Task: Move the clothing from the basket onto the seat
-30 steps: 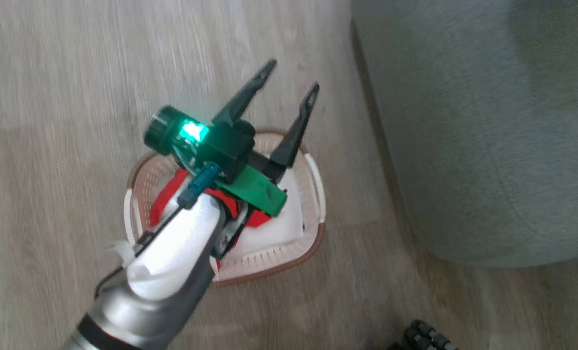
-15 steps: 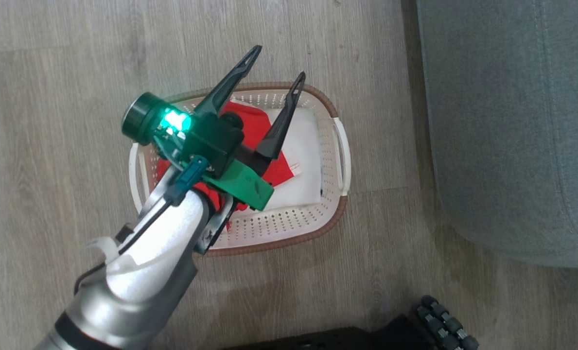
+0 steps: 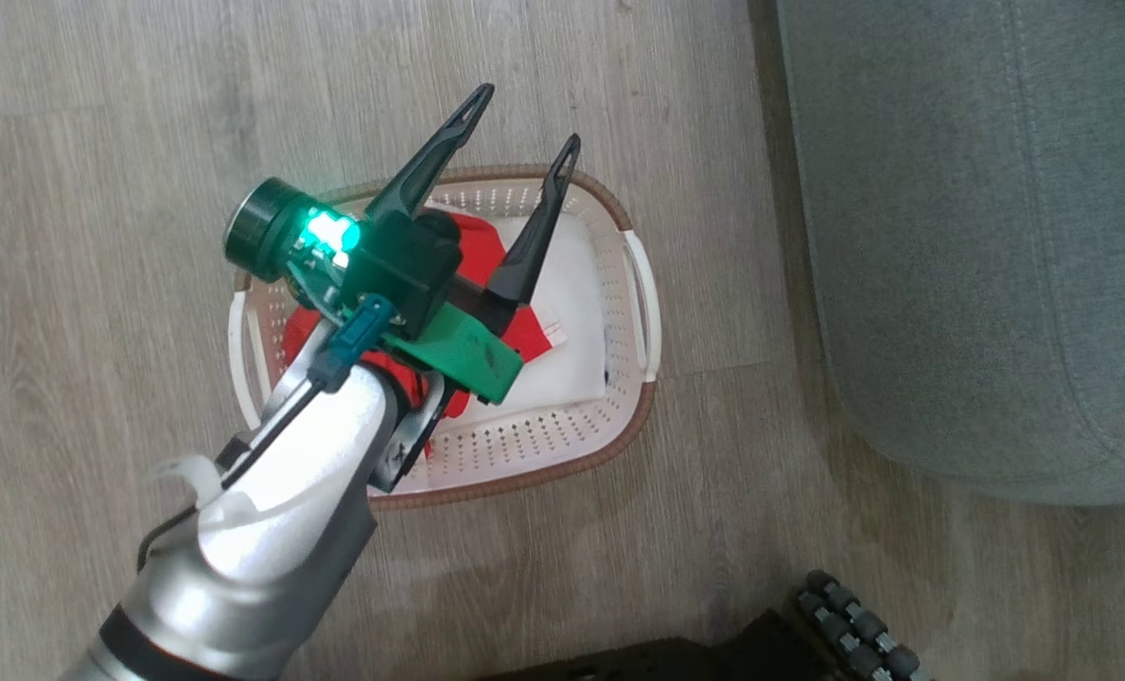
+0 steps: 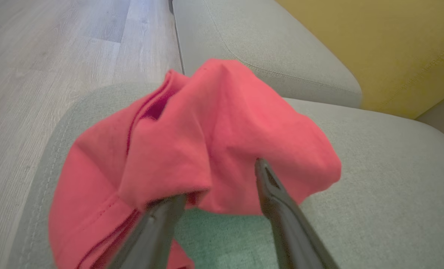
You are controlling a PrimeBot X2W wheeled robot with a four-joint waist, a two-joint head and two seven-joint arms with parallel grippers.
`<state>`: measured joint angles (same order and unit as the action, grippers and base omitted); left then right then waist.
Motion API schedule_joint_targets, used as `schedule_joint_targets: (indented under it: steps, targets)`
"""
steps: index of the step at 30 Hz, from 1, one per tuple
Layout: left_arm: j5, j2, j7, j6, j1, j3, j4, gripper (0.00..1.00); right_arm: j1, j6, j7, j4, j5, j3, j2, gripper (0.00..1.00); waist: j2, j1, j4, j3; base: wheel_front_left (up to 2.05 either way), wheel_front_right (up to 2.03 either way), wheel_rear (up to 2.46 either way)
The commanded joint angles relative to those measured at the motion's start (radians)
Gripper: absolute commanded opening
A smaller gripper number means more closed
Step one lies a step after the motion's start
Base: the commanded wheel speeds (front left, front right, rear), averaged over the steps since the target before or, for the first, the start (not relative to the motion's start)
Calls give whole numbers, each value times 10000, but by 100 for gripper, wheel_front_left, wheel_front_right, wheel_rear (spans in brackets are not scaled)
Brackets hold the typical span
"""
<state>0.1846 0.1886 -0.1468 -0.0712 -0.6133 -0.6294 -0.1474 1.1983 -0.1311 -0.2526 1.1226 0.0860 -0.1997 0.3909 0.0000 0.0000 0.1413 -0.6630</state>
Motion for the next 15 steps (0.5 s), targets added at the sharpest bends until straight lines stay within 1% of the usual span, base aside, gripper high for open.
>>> schedule_joint_targets:
  steps: [1,6,9,10,15]
  targets:
    - [124,157,-96,-70,-115,336,215,100,-470,4,-90,-543,-126,57,-31,100,0,0,18,143,0,0,0]
    - [324,190,-283,-167,13,476,-55,100,-1621,4,-90,-1439,-765,640,-119,100,0,0,112,582,0,0,0]
    - [450,169,-404,-234,133,550,-224,100,-2157,4,-91,-1921,-1260,959,-118,100,0,0,126,885,0,0,0]
    - [450,169,-404,-234,133,550,-224,100,-2157,4,-91,-1921,-1260,959,-118,100,0,0,126,885,0,0,0]
    - [722,228,-625,-421,458,828,-388,100,-3077,4,-91,-2855,-2024,1565,129,100,0,0,-16,1603,0,0,0]
